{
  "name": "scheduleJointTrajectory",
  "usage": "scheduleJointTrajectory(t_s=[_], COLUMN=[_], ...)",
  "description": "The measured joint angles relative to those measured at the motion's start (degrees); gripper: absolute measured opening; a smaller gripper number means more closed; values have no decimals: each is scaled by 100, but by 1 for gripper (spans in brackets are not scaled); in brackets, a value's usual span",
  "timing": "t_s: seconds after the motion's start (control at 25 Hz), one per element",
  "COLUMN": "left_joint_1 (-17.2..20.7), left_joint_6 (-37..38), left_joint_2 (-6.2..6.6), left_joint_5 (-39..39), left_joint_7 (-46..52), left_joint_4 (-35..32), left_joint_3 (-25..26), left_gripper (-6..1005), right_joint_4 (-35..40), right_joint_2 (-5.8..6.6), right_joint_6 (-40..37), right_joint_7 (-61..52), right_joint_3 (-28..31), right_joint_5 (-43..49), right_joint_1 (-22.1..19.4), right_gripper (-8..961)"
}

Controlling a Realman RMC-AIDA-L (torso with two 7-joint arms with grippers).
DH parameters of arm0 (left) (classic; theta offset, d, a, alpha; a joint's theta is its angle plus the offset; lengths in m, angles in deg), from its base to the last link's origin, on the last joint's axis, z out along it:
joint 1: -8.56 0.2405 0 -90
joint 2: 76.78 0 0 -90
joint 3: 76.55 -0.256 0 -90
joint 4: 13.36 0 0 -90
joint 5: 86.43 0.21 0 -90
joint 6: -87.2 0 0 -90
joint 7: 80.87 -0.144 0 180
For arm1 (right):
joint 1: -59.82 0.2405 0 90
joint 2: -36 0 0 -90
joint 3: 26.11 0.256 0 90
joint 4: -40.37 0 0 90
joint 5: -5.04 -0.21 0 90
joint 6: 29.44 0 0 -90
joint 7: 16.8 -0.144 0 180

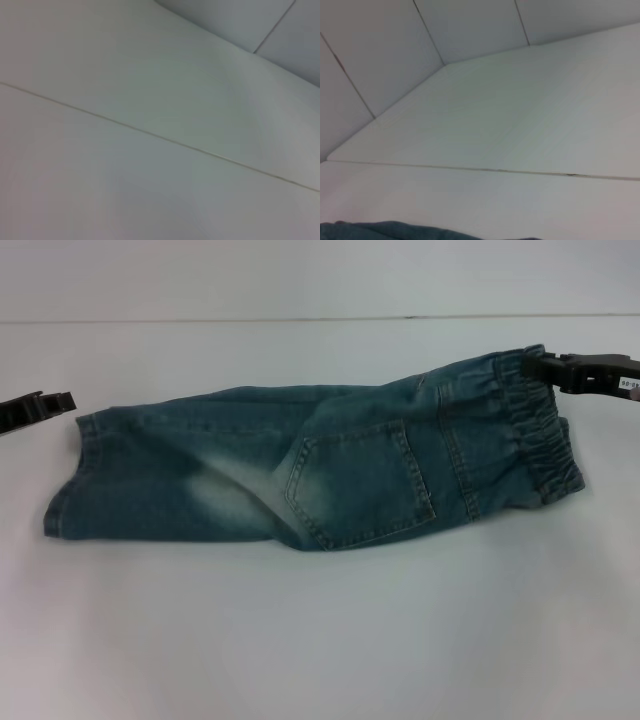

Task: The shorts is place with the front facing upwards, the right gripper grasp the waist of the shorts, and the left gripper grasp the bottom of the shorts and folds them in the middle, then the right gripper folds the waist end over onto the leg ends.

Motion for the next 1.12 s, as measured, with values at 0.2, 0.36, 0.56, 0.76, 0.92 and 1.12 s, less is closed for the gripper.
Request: scheduleJointTrajectory(t_s=[0.2, 0.36, 0.56, 0.76, 0.92, 1.12], left_joint_1=[117, 408, 736, 869, 873, 885], left_joint_6=[3, 170, 1004, 2291, 2726, 2703], left_joint_2=[-15, -72, -116, -130, -180, -226], left_joint_5=[-1, -323, -1271, -1705, -1676, -1669], left_joint_7=[5, -112, -800, -1589, -1857, -2040], left_joint_4=[-138, -385, -461, -470, -432, -256], left_joint_3=[1, 35, 59, 47, -90, -222], left_gripper=[161, 336, 534, 751, 900, 926], right_joint_4=[62, 231, 680, 1700, 2517, 2527], right_joint_2=[25, 129, 430, 770, 757, 598], right_joint_6=[230, 196, -189, -1401, -2342, -2769], right_joint_7=[-329, -644, -1460, -2785, -3483, -3653], right_joint_3=[-349, -363, -526, -1348, -1532, -1730], right_joint_5=[18, 13, 326, 1030, 1900, 2869], right_joint_1=[-29, -115, -149, 84, 405, 773], right_gripper=[263, 403, 556, 740, 888, 941])
